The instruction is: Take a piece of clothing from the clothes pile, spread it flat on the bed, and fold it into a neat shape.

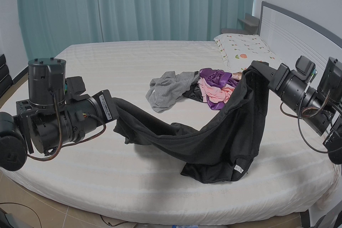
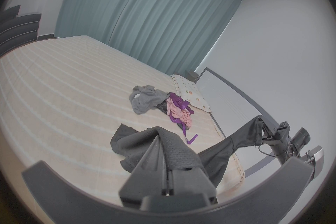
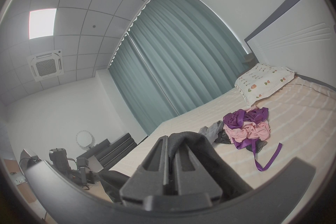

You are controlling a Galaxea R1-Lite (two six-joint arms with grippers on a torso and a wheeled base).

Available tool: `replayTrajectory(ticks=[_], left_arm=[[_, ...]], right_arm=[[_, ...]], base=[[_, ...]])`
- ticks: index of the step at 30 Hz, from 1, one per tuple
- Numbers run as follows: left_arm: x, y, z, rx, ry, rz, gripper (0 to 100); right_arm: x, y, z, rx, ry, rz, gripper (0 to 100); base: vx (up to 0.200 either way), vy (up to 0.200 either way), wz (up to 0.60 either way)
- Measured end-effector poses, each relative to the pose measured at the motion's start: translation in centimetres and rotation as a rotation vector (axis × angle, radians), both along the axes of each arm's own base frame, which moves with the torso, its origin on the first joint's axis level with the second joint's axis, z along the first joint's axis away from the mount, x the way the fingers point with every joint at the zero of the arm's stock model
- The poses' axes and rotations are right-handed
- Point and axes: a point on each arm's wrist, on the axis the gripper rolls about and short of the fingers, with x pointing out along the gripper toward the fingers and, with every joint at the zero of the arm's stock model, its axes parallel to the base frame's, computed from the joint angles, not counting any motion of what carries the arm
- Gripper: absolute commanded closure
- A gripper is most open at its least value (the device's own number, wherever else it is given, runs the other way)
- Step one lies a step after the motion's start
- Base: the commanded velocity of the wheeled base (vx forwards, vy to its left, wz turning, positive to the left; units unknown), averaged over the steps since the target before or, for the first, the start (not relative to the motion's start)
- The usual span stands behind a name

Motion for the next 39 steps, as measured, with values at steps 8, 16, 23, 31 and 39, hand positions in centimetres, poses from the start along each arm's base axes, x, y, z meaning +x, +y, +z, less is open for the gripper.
replayTrajectory(ticks=[8,16,23,31,39], left_arm=[[-1.2,0.3,-0.7,-0.014,0.055,-0.019,100],[-1.6,-0.2,-2.8,-0.045,0.125,-0.045,100],[-2.7,-0.6,-4.3,-0.046,0.176,-0.089,100],[-2.7,-0.8,-5.1,-0.03,0.202,-0.092,100],[-2.8,-0.7,-5.2,-0.018,0.203,-0.094,100]], right_arm=[[1.1,0.3,-2.2,-0.066,0.05,-0.007,100],[0.8,0.6,-4.4,-0.107,0.128,0.011,100],[0.2,1.7,-5.8,-0.132,0.172,0.074,100],[0.3,2.3,-6.9,-0.152,0.205,0.095,100],[0.4,2.5,-7.2,-0.157,0.213,0.098,100]], base=[[0.0,0.0,0.0],[0.0,0.0,0.0],[-0.029,0.0,0.0],[-0.2,0.0,0.0],[0.0,0.0,0.0]])
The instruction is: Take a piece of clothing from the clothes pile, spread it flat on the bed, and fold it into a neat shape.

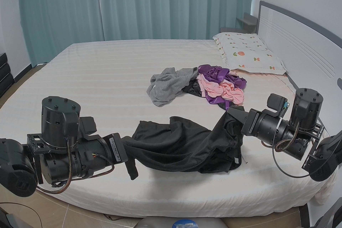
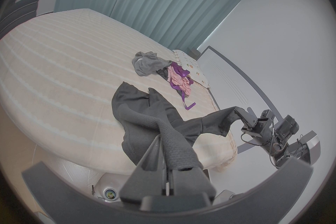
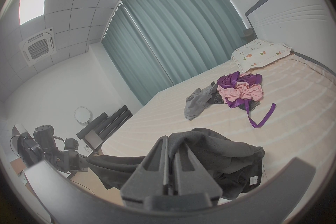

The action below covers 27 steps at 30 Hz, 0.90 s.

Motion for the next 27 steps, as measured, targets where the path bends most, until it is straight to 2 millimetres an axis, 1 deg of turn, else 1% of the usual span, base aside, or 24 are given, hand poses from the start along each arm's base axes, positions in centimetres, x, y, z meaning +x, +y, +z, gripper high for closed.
replayTrajectory(ticks=[7,14,27], left_arm=[[-0.01,-0.01,0.03,0.003,-0.004,0.006,100],[0.31,0.38,0.25,-0.003,-0.01,0.041,100],[0.37,0.61,0.42,-0.005,-0.017,0.05,100]], right_arm=[[0.06,0.04,-0.1,-0.002,0.003,0.001,100],[0.07,0.04,-0.13,-0.003,0.004,0.0,100],[0.12,0.02,-0.24,-0.015,0.002,-0.012,100]], base=[[0.0,0.0,0.0],[0.0,0.2,0.0],[0.0,0.2,0.0]])
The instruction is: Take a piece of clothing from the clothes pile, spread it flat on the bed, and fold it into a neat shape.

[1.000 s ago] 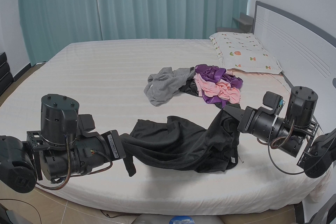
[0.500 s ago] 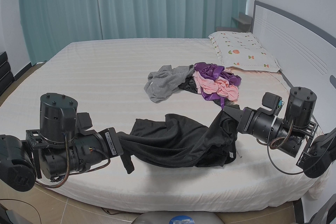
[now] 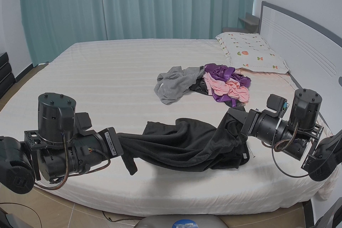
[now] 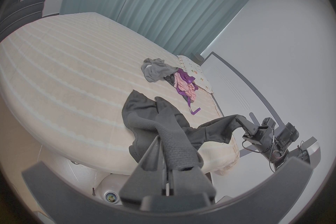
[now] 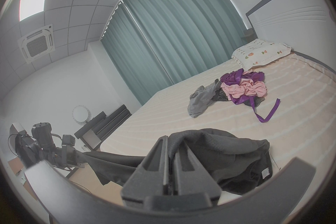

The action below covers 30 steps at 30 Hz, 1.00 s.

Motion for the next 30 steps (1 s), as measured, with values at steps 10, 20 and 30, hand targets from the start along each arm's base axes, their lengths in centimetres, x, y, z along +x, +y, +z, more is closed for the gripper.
replayTrajectory(ticks=[10,20,30], left_arm=[[-0.02,0.21,0.15,0.002,-0.009,0.004,100],[-0.06,0.33,0.34,-0.004,-0.014,0.006,100],[-0.08,0.38,0.48,-0.007,-0.019,0.007,100]], right_arm=[[0.01,-0.23,0.31,0.005,-0.01,-0.007,100],[0.13,-0.49,0.58,0.01,-0.02,-0.019,100],[0.22,-0.57,0.76,0.014,-0.027,-0.023,100]], base=[[0.0,0.2,0.0],[0.0,0.2,0.0],[0.0,0.2,0.0]])
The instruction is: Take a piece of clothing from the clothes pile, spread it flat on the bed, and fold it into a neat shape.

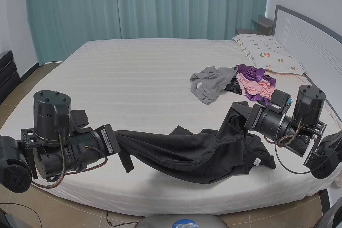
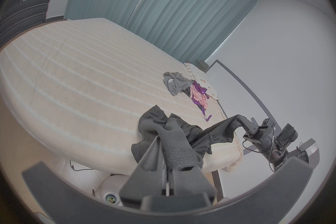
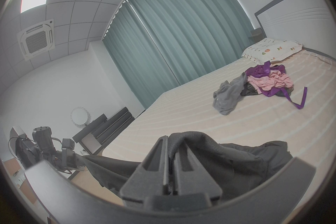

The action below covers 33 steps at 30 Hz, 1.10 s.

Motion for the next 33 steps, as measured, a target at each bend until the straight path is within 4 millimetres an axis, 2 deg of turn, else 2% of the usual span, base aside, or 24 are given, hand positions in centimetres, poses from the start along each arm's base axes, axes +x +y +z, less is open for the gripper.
replayTrajectory(ticks=[33], left_arm=[[0.05,0.0,-0.1,0.003,0.003,0.001,100]], right_arm=[[-0.04,-0.1,-0.18,-0.001,0.004,0.002,100]], base=[[0.0,0.2,0.0]])
